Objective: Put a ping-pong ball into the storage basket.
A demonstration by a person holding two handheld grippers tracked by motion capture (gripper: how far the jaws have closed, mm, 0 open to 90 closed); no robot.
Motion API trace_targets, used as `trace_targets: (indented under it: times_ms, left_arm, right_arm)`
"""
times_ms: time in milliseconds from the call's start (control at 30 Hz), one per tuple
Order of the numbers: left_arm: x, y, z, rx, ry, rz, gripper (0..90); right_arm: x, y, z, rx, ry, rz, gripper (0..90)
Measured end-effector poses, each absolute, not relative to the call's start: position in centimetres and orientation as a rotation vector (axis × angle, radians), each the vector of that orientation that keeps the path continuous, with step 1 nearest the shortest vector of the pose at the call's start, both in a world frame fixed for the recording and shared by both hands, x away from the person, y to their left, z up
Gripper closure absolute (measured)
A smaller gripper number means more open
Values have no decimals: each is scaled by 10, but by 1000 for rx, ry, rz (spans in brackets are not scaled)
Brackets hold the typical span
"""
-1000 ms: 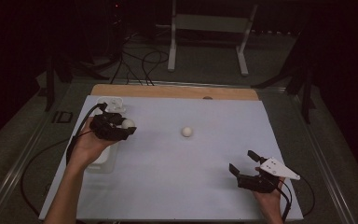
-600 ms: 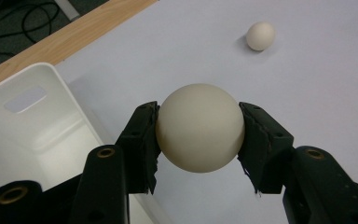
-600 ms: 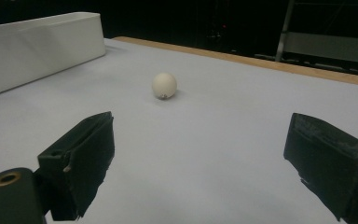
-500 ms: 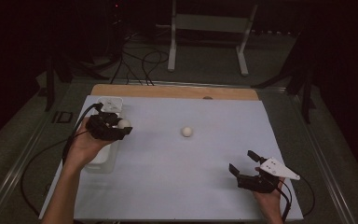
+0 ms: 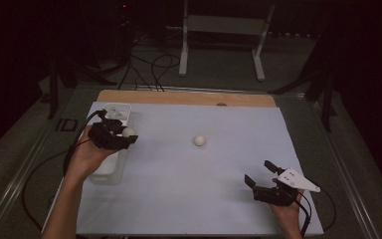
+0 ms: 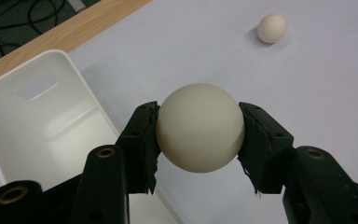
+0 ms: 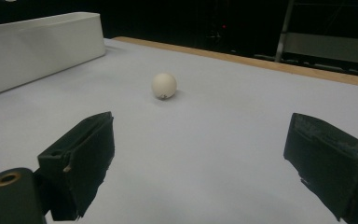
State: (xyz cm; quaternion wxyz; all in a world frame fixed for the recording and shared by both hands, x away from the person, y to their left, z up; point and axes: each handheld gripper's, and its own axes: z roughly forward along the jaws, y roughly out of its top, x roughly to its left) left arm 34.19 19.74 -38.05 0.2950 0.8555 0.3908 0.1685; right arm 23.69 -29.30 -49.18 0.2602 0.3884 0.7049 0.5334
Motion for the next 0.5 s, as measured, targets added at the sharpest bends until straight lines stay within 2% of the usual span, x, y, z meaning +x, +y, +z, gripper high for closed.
trace_targets:
  times_ms: [500]
  left_arm:
    - [342,205,-383,2293,1104,471,511]
  right_arm:
    - [237,-293,-492,1050,1914,1444,84]
